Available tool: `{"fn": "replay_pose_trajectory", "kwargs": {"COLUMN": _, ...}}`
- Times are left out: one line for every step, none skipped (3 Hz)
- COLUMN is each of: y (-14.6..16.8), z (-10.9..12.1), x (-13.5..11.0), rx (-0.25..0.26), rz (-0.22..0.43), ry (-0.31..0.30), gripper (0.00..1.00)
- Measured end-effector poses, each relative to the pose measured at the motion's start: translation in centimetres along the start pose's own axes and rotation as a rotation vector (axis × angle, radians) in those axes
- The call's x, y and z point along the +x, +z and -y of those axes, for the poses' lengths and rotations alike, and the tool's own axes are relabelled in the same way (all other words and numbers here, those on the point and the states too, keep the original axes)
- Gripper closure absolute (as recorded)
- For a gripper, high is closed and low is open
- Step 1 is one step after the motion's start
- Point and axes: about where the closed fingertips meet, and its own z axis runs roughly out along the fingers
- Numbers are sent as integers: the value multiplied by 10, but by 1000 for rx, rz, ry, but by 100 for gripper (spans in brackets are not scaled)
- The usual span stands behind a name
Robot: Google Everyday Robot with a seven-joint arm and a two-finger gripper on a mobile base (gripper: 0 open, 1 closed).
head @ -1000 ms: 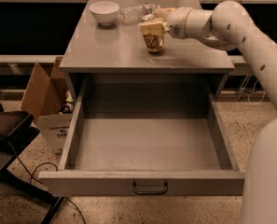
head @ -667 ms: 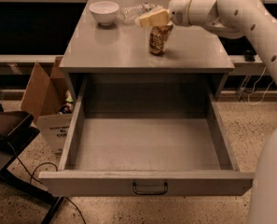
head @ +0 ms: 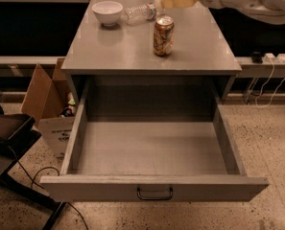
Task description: Pick orange can from top drawer and place on counter
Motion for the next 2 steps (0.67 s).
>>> {"fn": "replay_pose_trajectory", "kwargs": {"y": -42, "z": 4, "x": -13, "rx": 75, "rz": -34, "ry": -26, "gripper": 0}}
{"fn": "replay_pose_trajectory", "kwargs": {"y": -96, "z": 8, "x": -25, "rx": 192, "rz": -97, "ry": -72, "gripper": 0}}
